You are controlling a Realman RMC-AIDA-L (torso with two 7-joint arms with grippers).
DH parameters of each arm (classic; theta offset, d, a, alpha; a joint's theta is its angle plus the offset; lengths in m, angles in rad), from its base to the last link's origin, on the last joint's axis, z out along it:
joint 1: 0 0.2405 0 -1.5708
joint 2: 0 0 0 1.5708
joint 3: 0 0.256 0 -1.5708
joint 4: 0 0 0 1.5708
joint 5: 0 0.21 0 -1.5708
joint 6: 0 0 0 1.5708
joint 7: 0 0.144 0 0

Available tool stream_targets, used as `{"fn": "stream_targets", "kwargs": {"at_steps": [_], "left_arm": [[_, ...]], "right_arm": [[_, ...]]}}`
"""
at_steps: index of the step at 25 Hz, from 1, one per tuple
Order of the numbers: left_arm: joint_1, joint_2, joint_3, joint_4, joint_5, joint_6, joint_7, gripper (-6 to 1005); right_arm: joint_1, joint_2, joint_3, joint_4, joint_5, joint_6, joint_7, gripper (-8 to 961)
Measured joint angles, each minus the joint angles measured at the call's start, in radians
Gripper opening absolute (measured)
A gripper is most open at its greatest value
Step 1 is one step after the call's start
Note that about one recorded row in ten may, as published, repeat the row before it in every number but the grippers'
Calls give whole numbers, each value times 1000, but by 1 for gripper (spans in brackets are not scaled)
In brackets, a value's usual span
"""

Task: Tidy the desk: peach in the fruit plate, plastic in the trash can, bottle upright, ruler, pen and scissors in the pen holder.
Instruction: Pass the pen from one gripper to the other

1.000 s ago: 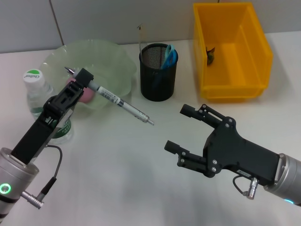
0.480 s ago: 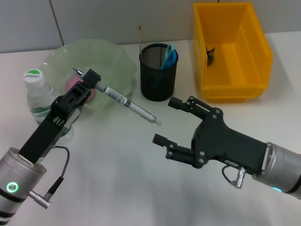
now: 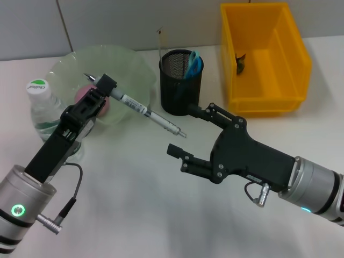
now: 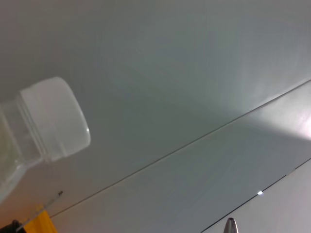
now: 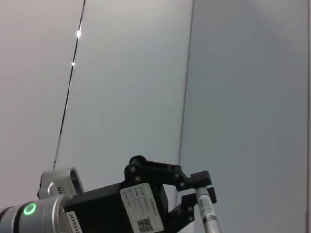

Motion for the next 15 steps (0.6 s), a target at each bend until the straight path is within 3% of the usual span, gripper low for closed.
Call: {"fn": "stream_targets", "kwargs": {"at_steps": [15], "left_arm": [[-5,0,0,-5,-6,-7,11,137]], "right_arm": [[37,0,52,40,-14,1,-8,784]]}}
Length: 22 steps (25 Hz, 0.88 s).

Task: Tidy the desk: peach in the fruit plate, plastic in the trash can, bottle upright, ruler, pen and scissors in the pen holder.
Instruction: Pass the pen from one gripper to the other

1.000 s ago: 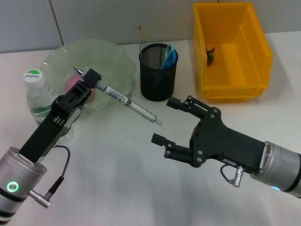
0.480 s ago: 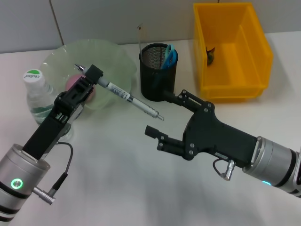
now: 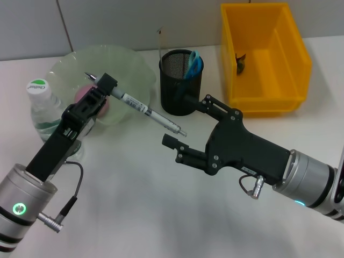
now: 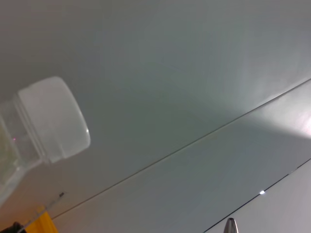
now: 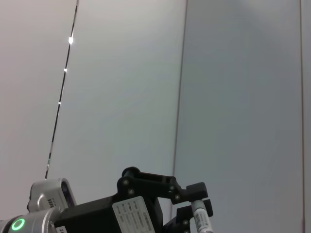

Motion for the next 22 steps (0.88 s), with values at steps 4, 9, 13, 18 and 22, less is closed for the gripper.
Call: {"fn": "stream_targets", "kwargs": {"at_steps": [4,9,13,18,22], "left_arm": [[0,0,-11,0,4,-1,0,137],[-1,0,-13,0,5,-2,0,137],[-1,0,-13,-2,3,-13,-3,137],[-2,0,-13,-12,2,-15,0,138],[-2,0,-13,-12,1,-15,0,138]], "right_arm": [[5,0,-2,8,0,7,-3,784],[13,0,3,30,0,11,-36,754],[22,0,6,45,0,12,-40,723],[28,0,10,45,-7,14,-40,683],[43,0,14,50,-38,36,-40,652]]}}
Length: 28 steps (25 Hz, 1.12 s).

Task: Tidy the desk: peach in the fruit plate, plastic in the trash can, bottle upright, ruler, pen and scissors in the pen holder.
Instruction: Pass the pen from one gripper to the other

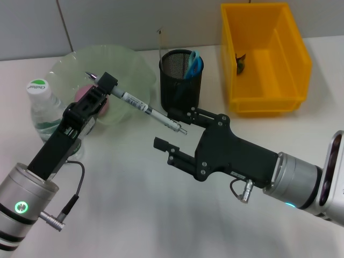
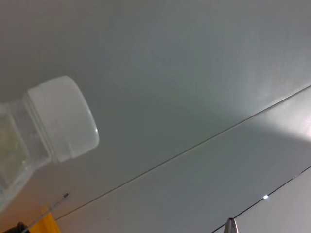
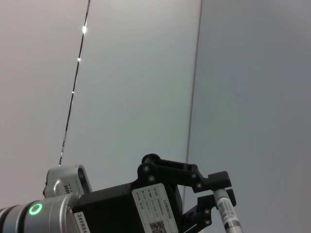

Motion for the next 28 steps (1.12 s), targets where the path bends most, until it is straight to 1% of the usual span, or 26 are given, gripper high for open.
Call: {"fn": "stream_targets", "kwargs": {"at_steps": [4,11,13,14,16,19,20,24,28], "left_arm": [[0,0,0,0,0,0,0,138],[0,0,0,0,0,0,-2,137],[0,0,0,0,0,0,-1,138],[0,0,0,0,0,0,-1,138],[0,0,0,0,0,0,-3,138],[0,0,0,2,0,0,-5,137],[0,0,0,3,0,0,-5,137],[2,0,0,5,0,0,-7,137],[5,0,0,6,0,0,-9,137]], "right_arm": [[4,0,17,6,-3,4,0,621],[2,0,79,7,-55,10,0,447],[2,0,109,7,-86,18,-3,449],[3,0,140,17,-115,26,-18,449],[3,0,159,27,-127,30,-32,451],[4,0,220,52,-174,38,-75,315],[4,0,220,52,-174,38,-75,314],[-2,0,277,57,-219,40,-78,310],[-3,0,284,57,-229,40,-78,306]]}}
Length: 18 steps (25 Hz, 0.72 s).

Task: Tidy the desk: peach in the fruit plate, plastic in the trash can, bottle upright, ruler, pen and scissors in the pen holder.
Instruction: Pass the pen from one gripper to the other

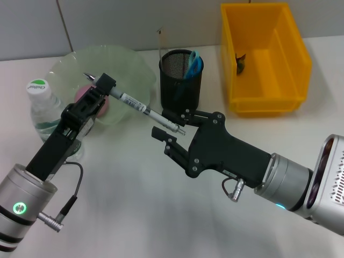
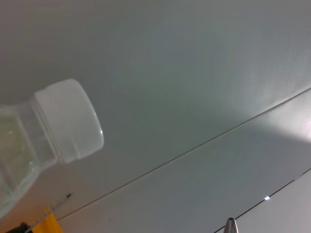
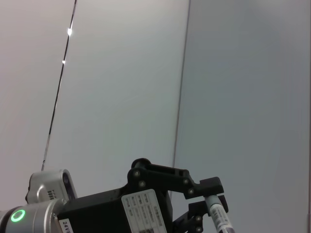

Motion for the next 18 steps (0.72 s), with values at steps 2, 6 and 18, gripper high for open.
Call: {"fn": "stream_targets", "kwargs": {"at_steps": [2,6,18], "left_arm": [[1,0,0,0,0,0,0,137],[1,0,0,2,2,0,-2,137],[3,0,0,-1,1,0,-1,138]], "right_arm": [[0,0,0,0,-2,0,0,306],[0,0,1,1,-3,0,-1,311],[-3,0,6,10,-5,0,-24,174]]}}
